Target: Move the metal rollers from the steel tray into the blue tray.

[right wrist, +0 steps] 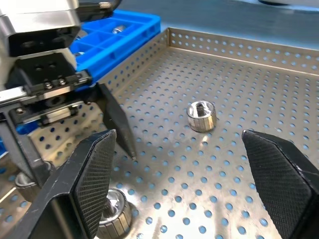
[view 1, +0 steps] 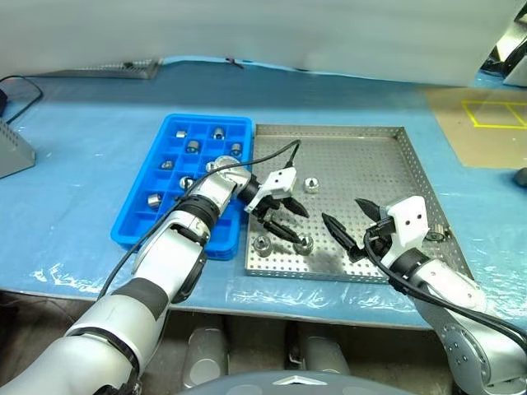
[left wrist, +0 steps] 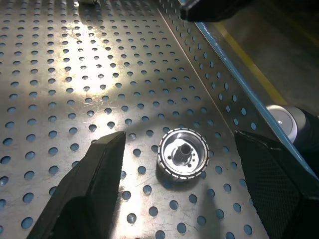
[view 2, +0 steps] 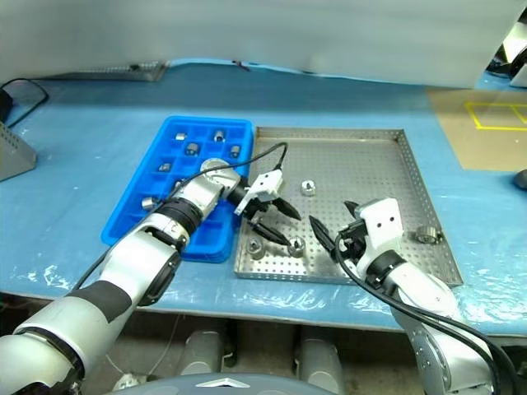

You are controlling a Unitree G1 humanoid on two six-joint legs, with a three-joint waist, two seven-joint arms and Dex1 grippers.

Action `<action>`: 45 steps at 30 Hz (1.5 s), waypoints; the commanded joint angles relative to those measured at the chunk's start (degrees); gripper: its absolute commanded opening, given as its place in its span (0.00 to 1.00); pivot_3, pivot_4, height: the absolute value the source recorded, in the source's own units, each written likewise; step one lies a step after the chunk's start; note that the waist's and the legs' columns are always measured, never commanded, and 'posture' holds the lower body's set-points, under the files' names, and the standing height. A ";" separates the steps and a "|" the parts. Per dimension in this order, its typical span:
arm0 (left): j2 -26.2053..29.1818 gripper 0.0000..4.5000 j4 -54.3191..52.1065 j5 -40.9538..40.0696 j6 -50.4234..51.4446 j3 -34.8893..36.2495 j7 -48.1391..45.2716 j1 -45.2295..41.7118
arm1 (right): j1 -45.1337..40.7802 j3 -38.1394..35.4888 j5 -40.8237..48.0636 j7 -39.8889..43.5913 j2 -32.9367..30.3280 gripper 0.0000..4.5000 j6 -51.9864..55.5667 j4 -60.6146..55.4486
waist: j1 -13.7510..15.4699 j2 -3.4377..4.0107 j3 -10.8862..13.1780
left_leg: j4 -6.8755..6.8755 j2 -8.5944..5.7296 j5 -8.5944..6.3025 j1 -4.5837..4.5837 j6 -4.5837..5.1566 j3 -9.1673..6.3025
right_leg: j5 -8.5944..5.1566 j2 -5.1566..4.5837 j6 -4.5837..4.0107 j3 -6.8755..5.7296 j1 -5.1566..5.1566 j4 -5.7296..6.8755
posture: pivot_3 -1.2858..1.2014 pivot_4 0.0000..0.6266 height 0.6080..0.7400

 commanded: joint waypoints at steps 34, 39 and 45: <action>-5.82 0.38 6.51 7.56 -3.31 0.30 12.60 2.11 | 5.73 -0.94 4.49 2.41 -5.61 0.94 4.10 -7.28 | -0.75 0.01 -0.02 | 0.05 -0.02 -0.24 0.51 0.37 0.09 | 0.04 -0.06 0.14 0.01 0.89 -0.64 | 0.39 0.24 1.00; -6.30 0.38 5.71 5.35 -0.87 3.16 14.47 0.36 | 2.63 -0.59 4.48 2.40 -6.24 0.94 4.21 -5.09 | -0.65 -0.01 0.00 | 0.04 -0.06 -0.24 0.67 0.37 0.08 | 0.03 -0.10 0.16 0.01 1.08 -0.71 | 0.40 0.24 1.00; -4.67 0.38 3.27 2.13 -0.20 7.16 13.70 -1.17 | -0.72 0.63 4.24 5.12 -8.25 0.94 3.47 -1.53 | -0.46 0.01 -0.01 | -0.06 -0.05 -0.25 0.45 0.39 0.05 | 0.05 -0.09 0.16 -0.03 0.84 -0.71 | 0.43 0.24 1.00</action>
